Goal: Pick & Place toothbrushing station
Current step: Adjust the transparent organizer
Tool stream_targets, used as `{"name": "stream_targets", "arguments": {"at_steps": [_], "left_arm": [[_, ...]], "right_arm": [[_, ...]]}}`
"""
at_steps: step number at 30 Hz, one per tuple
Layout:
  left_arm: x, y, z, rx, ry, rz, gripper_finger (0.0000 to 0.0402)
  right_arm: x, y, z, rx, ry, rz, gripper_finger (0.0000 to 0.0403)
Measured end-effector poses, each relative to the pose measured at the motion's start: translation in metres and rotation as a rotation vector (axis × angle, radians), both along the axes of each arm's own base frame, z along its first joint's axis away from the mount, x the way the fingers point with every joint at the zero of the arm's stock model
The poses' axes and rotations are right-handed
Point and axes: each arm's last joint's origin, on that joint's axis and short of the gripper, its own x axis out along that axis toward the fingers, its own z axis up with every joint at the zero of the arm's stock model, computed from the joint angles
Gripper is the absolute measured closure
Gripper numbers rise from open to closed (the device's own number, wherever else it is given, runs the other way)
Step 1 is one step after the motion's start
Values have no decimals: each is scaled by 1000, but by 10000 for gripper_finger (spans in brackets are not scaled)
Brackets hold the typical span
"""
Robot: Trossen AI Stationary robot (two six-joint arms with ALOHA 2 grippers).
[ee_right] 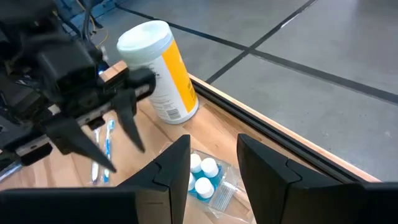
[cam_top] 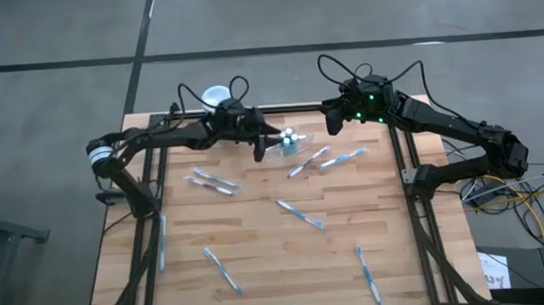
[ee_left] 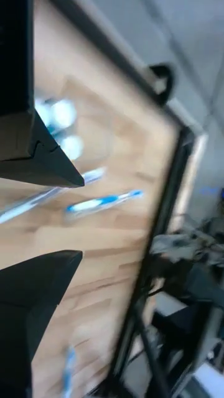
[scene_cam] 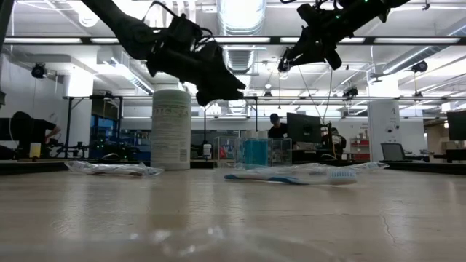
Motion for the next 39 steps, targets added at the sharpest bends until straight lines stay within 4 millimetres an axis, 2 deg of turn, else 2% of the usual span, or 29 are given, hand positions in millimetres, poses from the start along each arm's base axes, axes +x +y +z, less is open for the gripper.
{"name": "stream_targets", "arguments": {"at_steps": [8,15,24,30,35,39], "left_arm": [[-4,-6,-10,-73,90,-95,221],[-7,-9,2,77,60,-99,221],[-8,-21,16,171,52,-21,228],[-8,-23,25,164,10,55,229],[-9,-22,19,160,80,185,229],[-10,-21,8,214,180,177,229]], "right_arm": [[0,0,0,0,0,0,275],[0,0,0,0,0,0,275],[0,0,0,0,0,0,275],[0,0,0,0,0,0,275],[0,0,0,0,0,0,275],[0,0,0,0,0,0,275]]}}
